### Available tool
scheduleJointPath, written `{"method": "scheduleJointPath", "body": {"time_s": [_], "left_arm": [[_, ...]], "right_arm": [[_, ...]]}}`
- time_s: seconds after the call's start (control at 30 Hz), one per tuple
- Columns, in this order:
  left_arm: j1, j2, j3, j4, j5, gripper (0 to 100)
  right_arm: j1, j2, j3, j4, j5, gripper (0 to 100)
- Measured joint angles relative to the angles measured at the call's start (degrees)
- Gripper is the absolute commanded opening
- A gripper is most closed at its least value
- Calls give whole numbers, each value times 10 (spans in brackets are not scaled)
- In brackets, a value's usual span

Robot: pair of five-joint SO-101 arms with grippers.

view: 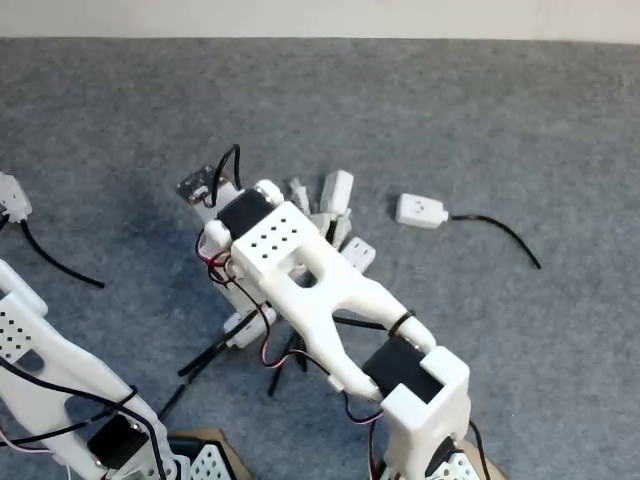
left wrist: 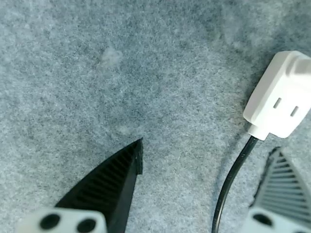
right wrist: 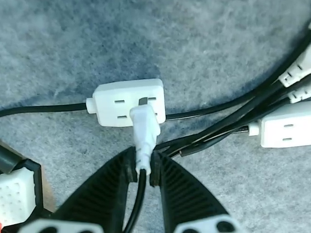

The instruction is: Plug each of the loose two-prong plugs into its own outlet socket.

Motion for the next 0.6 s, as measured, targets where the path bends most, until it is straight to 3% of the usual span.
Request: {"method": "scheduleJointPath", "body": {"time_s": [0.6], "left_arm": [[0, 0, 0, 0, 0, 383]], "right_arm": [[0, 57, -1, 12, 0, 5]]}}
